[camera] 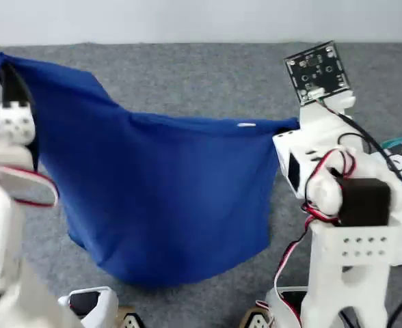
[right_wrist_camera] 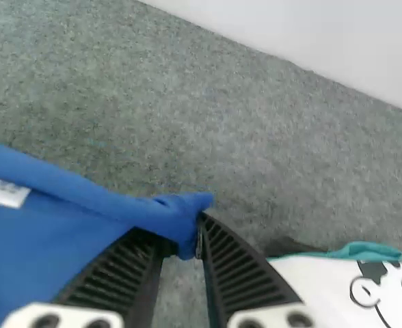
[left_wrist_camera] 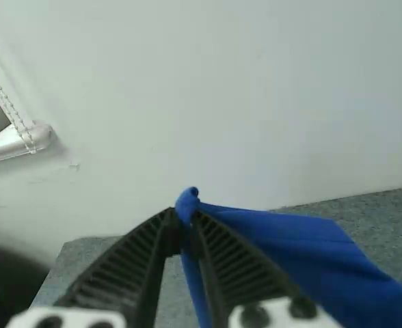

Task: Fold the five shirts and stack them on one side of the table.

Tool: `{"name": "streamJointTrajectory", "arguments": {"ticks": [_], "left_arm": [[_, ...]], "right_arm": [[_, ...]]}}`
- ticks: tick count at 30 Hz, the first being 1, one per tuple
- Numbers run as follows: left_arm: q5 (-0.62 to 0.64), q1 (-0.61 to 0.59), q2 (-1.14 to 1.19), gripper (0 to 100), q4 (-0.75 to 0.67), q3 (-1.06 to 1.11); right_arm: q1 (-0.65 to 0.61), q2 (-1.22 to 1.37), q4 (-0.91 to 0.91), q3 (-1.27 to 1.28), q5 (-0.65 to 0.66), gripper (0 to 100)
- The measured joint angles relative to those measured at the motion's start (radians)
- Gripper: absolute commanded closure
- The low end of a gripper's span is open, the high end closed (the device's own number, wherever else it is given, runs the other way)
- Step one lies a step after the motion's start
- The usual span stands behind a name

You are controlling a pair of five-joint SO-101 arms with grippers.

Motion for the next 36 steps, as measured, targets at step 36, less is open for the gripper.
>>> {"name": "streamJointTrajectory", "arguments": {"ticks": [36], "left_arm": [[0.005,-0.020,1.361,99,-0.336,-0.945]], "right_arm": [[0.051,1.122,-0.888,-0.539,0.000,99.0]]}}
